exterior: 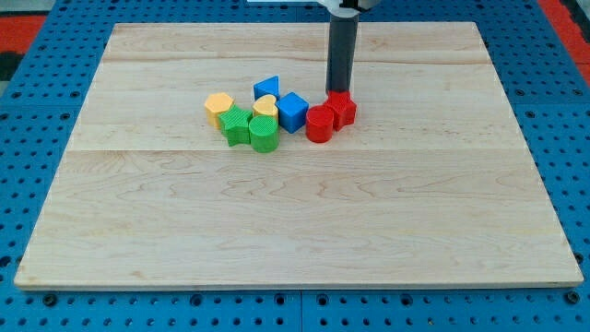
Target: Slide the yellow hexagon to the left of the blue triangle
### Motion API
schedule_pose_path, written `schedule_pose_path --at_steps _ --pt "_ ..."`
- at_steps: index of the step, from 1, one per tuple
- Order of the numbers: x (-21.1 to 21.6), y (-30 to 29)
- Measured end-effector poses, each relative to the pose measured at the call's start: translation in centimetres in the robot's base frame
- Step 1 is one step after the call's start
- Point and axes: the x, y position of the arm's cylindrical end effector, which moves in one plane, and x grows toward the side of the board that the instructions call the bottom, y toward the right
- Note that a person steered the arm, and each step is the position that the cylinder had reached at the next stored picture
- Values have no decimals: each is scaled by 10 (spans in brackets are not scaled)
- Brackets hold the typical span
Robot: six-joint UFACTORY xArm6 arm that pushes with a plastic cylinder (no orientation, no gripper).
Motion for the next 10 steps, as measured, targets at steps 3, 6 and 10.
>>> schedule_pose_path --at_steps 3,6,10 --pt "-35 1" --pt "-37 -144" --pt "12 -249"
